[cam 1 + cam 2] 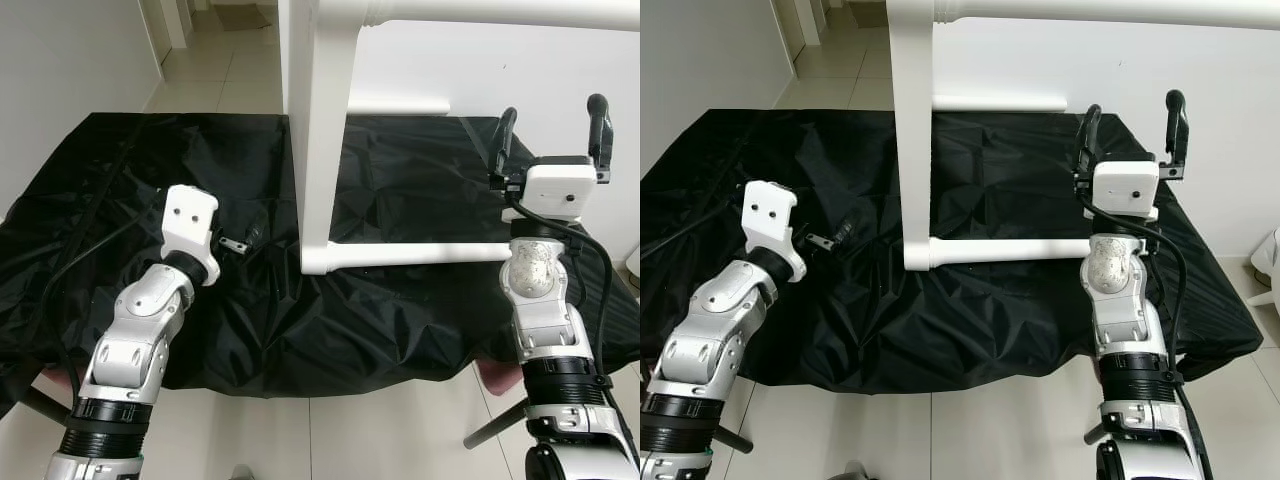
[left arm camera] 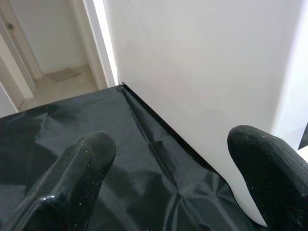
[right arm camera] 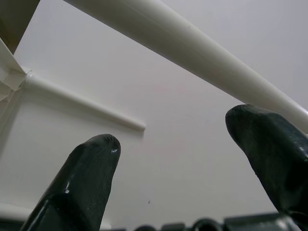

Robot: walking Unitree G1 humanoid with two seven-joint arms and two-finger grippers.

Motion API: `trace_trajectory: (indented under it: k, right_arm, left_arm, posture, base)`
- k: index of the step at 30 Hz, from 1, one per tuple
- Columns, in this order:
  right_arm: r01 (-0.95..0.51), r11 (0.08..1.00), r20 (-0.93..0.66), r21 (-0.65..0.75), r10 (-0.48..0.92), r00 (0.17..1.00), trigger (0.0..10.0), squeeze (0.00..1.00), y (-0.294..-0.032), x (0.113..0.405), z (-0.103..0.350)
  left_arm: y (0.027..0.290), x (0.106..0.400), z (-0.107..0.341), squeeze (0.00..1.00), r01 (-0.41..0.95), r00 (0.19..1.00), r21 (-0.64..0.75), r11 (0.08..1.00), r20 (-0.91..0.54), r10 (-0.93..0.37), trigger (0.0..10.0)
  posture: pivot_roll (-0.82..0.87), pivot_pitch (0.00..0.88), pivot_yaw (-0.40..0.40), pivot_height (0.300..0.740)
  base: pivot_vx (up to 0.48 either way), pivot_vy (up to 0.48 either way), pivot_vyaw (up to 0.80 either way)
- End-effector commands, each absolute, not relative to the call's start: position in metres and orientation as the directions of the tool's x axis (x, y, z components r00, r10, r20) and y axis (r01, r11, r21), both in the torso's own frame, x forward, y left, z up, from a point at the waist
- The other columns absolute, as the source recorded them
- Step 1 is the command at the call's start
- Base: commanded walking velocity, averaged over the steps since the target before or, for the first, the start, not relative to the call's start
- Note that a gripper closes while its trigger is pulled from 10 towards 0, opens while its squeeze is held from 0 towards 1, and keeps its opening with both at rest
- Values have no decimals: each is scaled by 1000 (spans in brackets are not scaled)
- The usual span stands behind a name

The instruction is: Building children table

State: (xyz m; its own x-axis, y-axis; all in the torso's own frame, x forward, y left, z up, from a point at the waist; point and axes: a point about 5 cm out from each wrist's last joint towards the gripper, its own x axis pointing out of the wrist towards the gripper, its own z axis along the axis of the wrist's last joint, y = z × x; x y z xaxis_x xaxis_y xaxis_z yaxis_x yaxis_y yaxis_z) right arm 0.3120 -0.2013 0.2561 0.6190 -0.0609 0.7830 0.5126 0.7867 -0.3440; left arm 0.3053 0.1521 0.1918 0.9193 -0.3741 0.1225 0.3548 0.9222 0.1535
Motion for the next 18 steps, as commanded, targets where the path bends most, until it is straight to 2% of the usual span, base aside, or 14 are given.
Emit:
trace_trajectory:
  k: [1, 11, 13, 18]
  right_arm:
    - [523, 779, 781, -346, -69, 621, 10000, 0, -202, 313, 255]
    - [507, 784, 757, -358, -74, 649, 10000, 0, -199, 314, 247]
    - [446, 826, 712, -344, -80, 698, 10000, 0, -197, 317, 238]
    - [362, 879, 651, -311, -80, 755, 10000, 0, -194, 321, 228]
  left_arm:
    - [146, 300, 191, 0, 468, 868, 170, 867, 97, -487, 10000]
    - [131, 290, 193, 0, 582, 799, 145, 800, 84, -596, 10000]
    - [122, 287, 191, 0, 621, 771, 142, 771, 69, -633, 10000]
    - [118, 287, 189, 0, 640, 756, 149, 754, 53, -653, 10000]
  posture:
    - [-13, 0, 11, 740]
    - [-10, 0, 9, 740]
    - [-10, 0, 10, 740]
    - [-13, 0, 17, 740]
  base:
    - [0, 0, 0]
    - [0, 0, 0]
    - [0, 0, 0]
    - [0, 0, 0]
